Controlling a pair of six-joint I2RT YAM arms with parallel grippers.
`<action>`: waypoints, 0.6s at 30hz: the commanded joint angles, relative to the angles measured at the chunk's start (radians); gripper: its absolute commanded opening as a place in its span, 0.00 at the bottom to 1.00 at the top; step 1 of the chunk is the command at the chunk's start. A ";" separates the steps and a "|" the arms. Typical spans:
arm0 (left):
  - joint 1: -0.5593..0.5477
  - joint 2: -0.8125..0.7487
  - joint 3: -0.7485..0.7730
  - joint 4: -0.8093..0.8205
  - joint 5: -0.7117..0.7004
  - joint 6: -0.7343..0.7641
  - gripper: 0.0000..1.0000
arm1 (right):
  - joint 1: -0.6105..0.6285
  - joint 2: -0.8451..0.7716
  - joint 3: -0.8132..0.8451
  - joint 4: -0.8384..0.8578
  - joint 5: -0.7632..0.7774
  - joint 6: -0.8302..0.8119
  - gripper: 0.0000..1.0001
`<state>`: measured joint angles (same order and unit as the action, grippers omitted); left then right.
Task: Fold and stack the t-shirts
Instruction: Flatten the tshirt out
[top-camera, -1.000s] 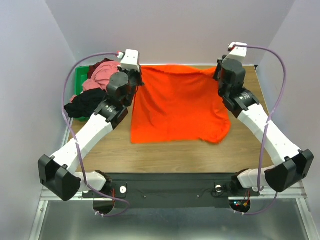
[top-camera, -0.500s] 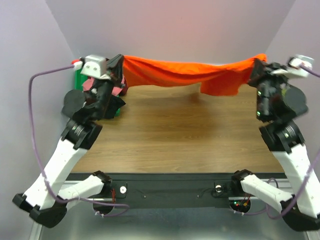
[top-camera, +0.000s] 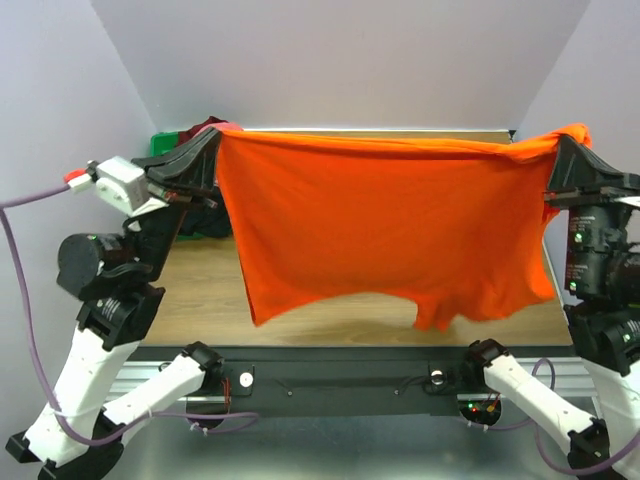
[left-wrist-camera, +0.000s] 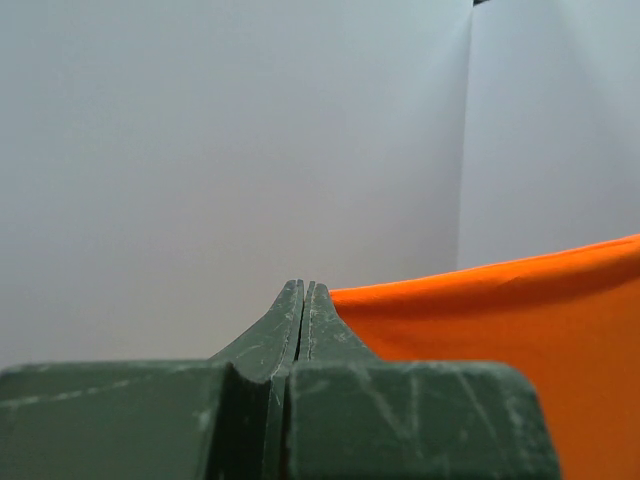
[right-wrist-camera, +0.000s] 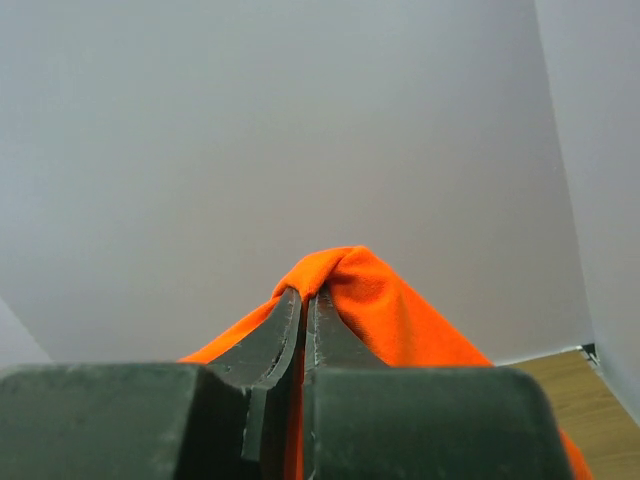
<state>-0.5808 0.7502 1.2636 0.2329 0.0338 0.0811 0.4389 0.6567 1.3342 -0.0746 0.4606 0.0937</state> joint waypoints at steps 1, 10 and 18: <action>0.002 0.086 0.020 0.019 -0.015 0.015 0.00 | -0.005 0.076 0.016 0.027 0.059 -0.015 0.01; 0.007 0.368 0.029 0.045 -0.265 0.091 0.00 | -0.006 0.403 0.000 0.139 0.225 -0.084 0.01; 0.039 0.482 0.120 0.066 -0.279 0.108 0.00 | -0.008 0.642 0.102 0.199 0.263 -0.149 0.01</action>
<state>-0.5556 1.2881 1.2652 0.2001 -0.2028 0.1577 0.4377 1.2907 1.3365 0.0082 0.6712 -0.0128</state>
